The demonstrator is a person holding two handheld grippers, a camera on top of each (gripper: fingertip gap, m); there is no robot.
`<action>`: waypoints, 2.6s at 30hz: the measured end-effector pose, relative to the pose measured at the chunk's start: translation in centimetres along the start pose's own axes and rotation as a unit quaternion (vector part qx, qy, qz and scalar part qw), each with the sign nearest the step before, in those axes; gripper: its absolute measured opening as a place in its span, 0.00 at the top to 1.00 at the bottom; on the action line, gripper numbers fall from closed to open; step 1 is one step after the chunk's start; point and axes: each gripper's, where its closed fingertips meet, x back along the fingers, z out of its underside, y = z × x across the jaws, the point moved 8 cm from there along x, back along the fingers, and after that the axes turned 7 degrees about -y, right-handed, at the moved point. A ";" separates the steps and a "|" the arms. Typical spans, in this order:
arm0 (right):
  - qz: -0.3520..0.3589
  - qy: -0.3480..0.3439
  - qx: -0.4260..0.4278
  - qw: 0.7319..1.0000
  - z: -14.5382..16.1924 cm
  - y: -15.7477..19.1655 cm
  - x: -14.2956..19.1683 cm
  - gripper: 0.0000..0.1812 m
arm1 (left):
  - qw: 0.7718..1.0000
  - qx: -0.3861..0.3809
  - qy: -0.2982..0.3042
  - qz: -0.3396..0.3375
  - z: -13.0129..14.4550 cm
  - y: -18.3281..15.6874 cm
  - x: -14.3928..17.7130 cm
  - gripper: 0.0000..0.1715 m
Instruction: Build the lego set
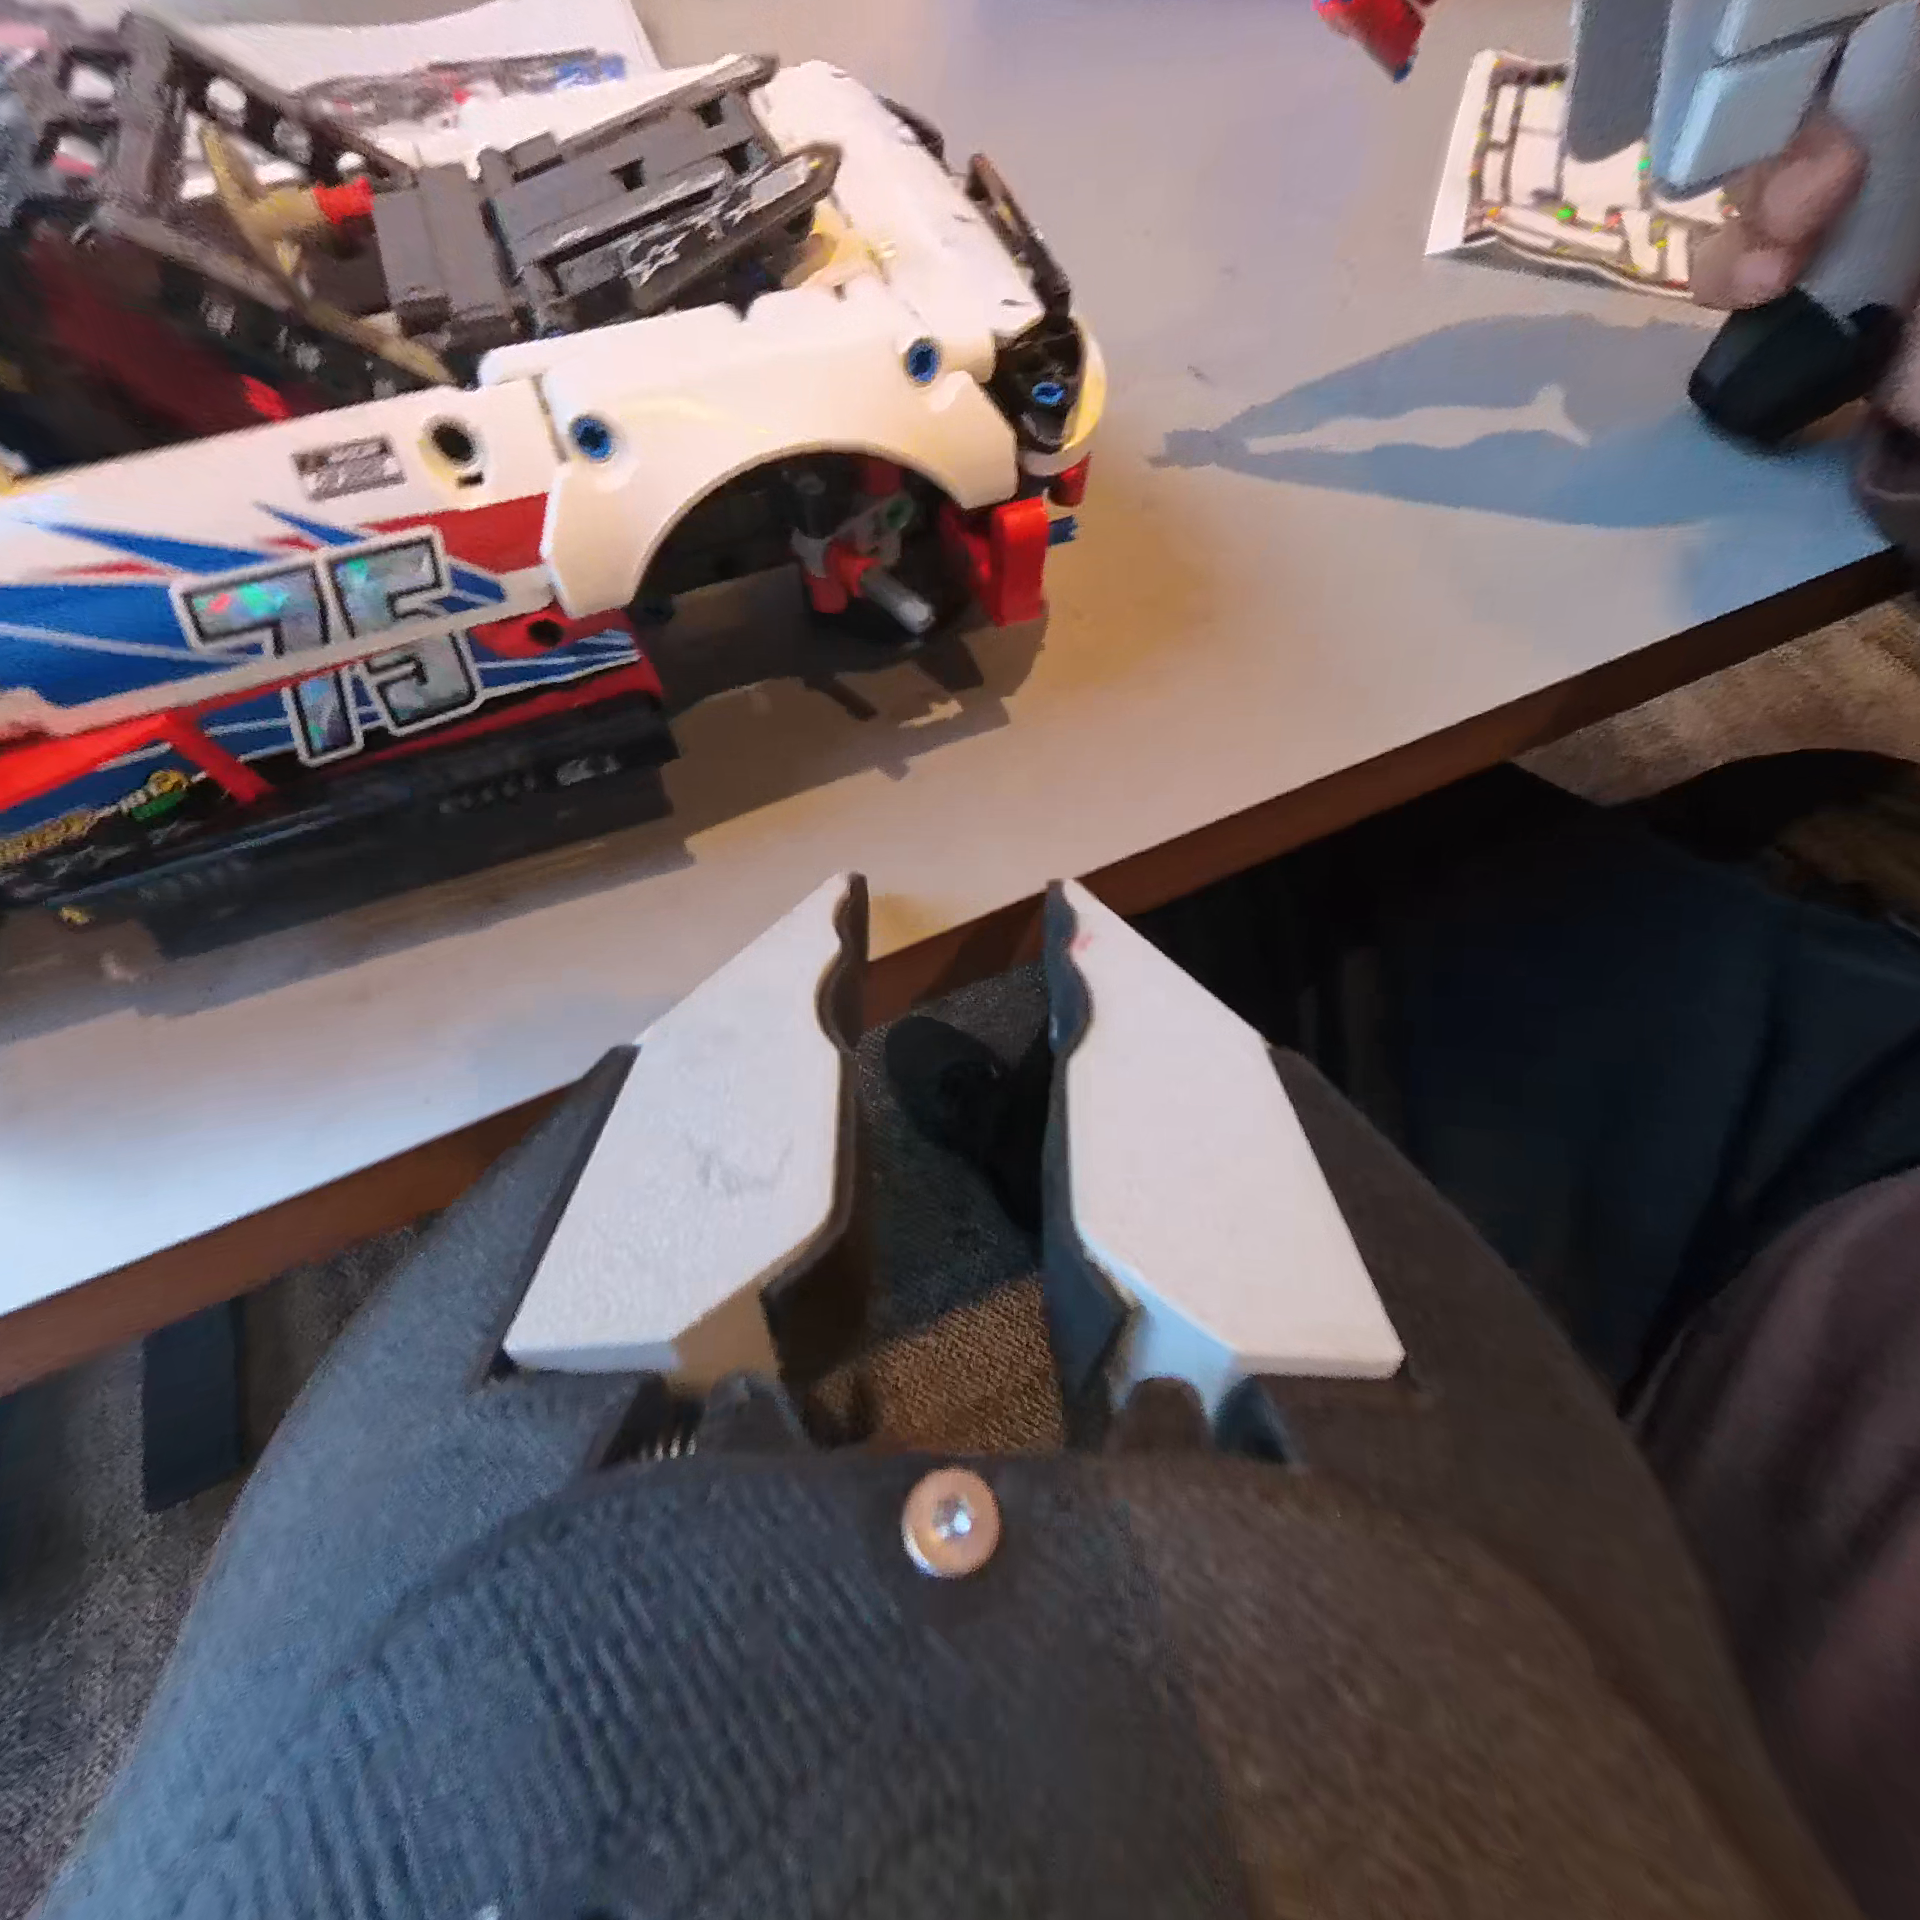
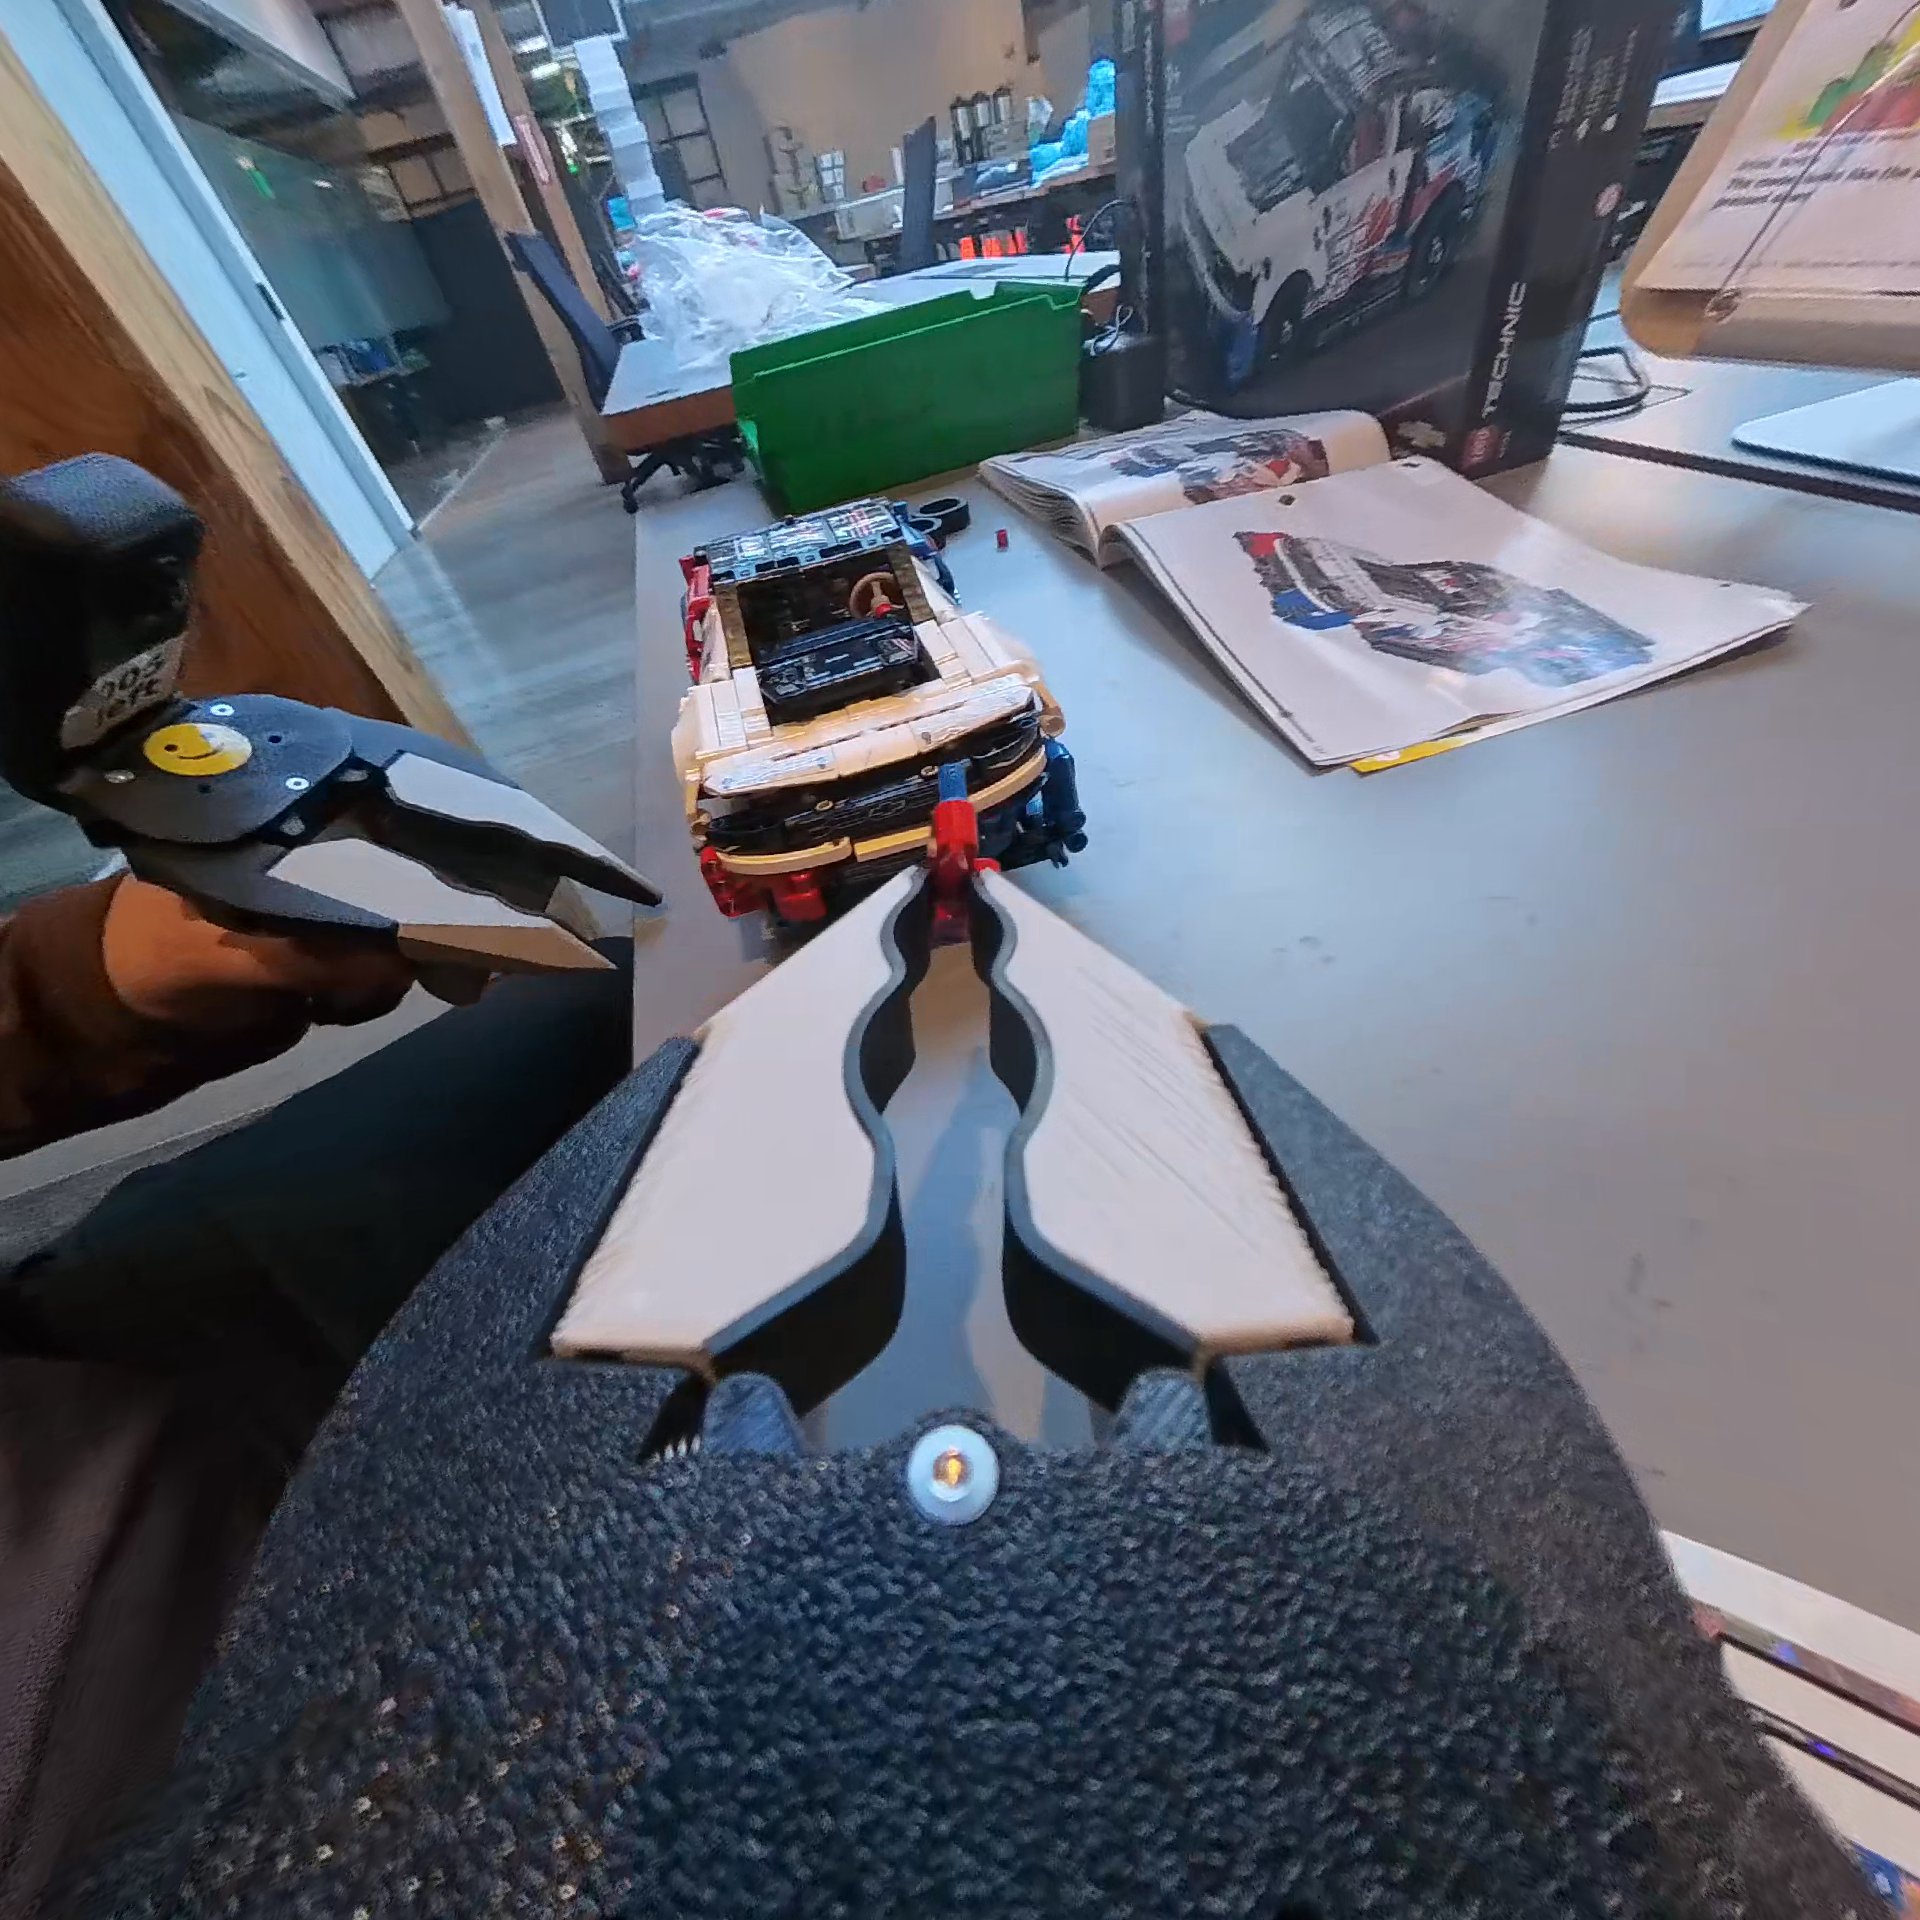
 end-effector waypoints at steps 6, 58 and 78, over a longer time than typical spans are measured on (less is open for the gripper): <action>-0.010 0.012 0.001 1.000 0.2 0.3 -0.1 0.97 | 1.000 -0.022 0.003 0.012 -0.9 -1.3 -0.5 0.83; -0.146 0.119 0.118 0.975 2.4 4.9 0.1 0.97 | 0.920 -0.200 0.184 0.283 -11.1 -7.4 -6.4 0.91; -0.133 0.049 0.047 0.989 1.1 3.2 2.6 0.90 | 0.894 -0.309 0.160 0.283 -9.6 -6.7 -3.9 0.97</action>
